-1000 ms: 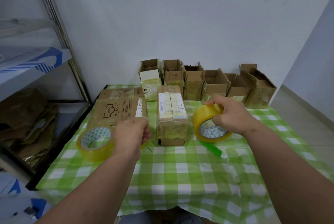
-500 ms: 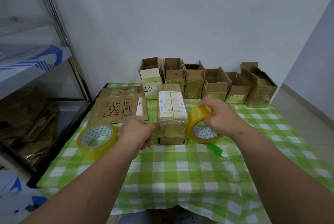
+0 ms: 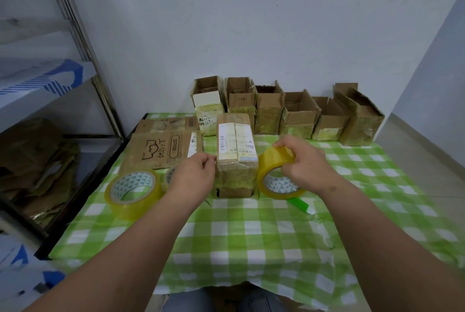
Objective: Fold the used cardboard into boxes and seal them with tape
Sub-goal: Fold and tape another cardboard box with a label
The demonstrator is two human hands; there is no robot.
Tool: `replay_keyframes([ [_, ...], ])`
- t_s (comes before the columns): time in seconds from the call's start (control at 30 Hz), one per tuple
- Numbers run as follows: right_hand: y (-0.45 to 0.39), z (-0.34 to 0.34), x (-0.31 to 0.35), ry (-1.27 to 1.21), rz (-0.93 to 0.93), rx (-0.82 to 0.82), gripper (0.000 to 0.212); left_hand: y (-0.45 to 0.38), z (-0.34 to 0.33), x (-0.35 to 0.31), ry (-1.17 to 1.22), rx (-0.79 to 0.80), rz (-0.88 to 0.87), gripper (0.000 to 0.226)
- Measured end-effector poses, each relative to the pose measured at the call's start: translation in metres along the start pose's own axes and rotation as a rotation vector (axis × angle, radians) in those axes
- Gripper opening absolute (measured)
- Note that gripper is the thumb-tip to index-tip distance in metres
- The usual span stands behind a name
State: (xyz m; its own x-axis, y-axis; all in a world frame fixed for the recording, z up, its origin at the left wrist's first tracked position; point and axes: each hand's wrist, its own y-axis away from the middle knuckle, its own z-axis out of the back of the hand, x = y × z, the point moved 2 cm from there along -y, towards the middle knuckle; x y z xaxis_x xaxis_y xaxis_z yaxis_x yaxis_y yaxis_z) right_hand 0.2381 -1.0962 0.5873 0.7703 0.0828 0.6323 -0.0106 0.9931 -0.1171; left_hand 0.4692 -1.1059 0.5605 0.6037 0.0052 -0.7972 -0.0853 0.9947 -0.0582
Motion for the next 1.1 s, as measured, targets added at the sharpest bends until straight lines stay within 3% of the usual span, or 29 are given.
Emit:
replay_keyframes([
  [0.13,0.005,-0.004,-0.004,-0.021,-0.011,0.025,0.041,-0.002,-0.001,-0.001,-0.128,0.048,-0.198,0.044],
  [0.23,0.007,-0.007,-0.008,0.029,-0.004,0.047,0.058,-0.003,-0.003,-0.003,-0.111,0.047,-0.271,0.040],
  [0.3,0.006,-0.010,-0.010,0.067,0.018,0.030,0.064,-0.006,-0.002,-0.004,-0.112,0.062,-0.279,0.037],
  [0.4,0.002,-0.014,-0.005,0.136,0.053,-0.053,0.053,-0.009,-0.001,-0.002,-0.082,0.087,-0.296,0.036],
  [0.57,-0.004,-0.021,0.009,0.335,0.091,-0.065,0.044,-0.014,0.004,0.004,0.251,0.264,-0.126,0.036],
  [0.67,-0.005,-0.021,0.012,0.370,0.086,-0.044,0.046,-0.014,0.007,0.001,0.277,0.319,-0.139,0.035],
  [0.83,-0.002,-0.025,0.018,0.449,0.088,-0.067,0.048,-0.014,0.007,0.008,0.098,0.265,-0.242,0.039],
  [1.1,0.005,-0.031,0.029,0.506,0.059,-0.109,0.038,-0.007,-0.005,0.004,-0.025,0.027,-0.257,0.040],
])
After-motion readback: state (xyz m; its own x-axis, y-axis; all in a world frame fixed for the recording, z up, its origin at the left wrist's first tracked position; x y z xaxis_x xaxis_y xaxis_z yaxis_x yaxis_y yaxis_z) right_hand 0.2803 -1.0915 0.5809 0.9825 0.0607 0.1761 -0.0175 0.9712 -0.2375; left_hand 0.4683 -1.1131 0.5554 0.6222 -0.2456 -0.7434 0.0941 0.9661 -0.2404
